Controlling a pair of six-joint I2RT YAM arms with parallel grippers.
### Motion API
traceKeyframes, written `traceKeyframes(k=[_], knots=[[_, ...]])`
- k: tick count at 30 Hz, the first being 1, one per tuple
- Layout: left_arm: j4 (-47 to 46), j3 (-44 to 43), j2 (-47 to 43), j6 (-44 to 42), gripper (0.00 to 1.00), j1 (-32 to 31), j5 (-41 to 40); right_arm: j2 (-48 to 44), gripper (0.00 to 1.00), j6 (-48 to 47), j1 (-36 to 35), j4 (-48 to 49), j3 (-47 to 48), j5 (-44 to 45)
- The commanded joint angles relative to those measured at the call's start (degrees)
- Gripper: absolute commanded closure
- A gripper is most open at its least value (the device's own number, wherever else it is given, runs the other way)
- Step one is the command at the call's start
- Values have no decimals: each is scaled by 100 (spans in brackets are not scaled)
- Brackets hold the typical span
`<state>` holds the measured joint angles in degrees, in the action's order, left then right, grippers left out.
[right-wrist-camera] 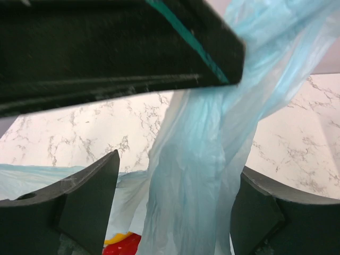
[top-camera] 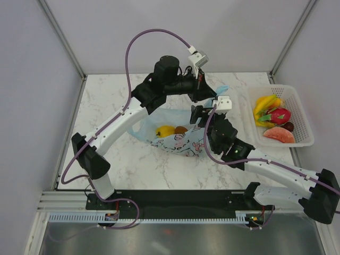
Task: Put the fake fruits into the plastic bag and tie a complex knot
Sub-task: Adjust the plastic bag at the center of the board.
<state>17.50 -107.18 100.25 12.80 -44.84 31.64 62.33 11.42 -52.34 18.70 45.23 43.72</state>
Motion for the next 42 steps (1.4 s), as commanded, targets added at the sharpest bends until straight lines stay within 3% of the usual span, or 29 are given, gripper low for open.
traceKeyframes(k=[1,5,12,17,20,21,22,25,30,42], knots=[[-168,-14,-304,-93,98,-34,-123,-80,20,-263,-40,-147,-49,330],[-159,-5,-330,-119,98,-34,-149,-264,25,-263,-40,-244,-234,365],[-168,-5,-295,-102,98,-25,-123,-388,56,-342,-40,-446,-278,374],[-159,-23,-295,-76,98,-34,-140,-397,70,-448,-40,-437,-339,163],[-142,-58,-339,-84,96,-34,-236,-388,88,-465,-40,-358,-401,101],[-106,-84,-374,-93,90,-25,-298,-379,100,-457,-40,-306,-410,119],[-19,-136,-435,-137,73,-34,-377,-379,100,-430,-40,-305,-419,162],[393,-329,-567,-303,49,-34,-911,-344,100,-395,-31,-367,-375,285],[851,-286,-1313,-436,22,-25,-1660,-344,100,-325,100,-419,-305,225],[3231,468,-2913,-296,8,-25,-3778,-107,100,-298,681,-552,65,-461]])
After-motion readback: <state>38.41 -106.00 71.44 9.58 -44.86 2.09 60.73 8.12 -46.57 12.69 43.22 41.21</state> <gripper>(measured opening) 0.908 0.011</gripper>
